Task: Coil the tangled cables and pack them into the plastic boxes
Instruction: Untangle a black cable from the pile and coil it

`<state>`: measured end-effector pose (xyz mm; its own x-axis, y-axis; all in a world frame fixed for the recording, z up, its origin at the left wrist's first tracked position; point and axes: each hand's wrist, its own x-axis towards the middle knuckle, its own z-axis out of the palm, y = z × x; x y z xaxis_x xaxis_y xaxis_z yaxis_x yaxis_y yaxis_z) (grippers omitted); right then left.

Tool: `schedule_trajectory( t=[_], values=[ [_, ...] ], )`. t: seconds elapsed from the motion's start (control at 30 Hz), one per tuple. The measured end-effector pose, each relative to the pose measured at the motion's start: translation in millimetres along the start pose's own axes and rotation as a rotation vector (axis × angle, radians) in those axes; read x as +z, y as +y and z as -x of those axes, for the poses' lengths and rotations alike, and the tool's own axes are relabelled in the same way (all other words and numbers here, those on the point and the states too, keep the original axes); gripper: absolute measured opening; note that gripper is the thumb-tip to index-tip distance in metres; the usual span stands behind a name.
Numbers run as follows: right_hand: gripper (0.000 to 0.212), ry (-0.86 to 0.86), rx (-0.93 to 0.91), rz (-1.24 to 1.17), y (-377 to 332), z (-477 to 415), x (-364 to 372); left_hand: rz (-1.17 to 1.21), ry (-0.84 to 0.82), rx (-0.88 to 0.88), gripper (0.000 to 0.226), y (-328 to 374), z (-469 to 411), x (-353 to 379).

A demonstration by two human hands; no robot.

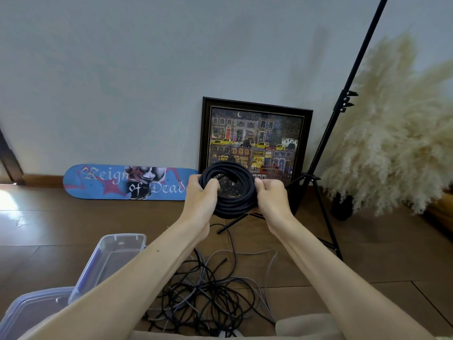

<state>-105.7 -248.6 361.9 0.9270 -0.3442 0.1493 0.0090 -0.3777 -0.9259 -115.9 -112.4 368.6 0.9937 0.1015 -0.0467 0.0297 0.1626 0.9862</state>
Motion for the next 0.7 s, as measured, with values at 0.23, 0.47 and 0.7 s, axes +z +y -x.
schedule_trajectory(
  t=[0.23,0.47,0.7],
  values=[
    [0.033,0.067,-0.184,0.093,-8,5,-12,-0.049,-0.015,0.015,0.009,-2,7,1],
    [0.023,0.103,-0.424,0.402,-6,7,-13,-0.140,-0.047,0.073,0.010,-3,5,1],
    [0.020,0.039,-0.240,0.173,-6,0,-22,-0.185,-0.106,0.099,0.013,-3,3,-3]
  ],
)
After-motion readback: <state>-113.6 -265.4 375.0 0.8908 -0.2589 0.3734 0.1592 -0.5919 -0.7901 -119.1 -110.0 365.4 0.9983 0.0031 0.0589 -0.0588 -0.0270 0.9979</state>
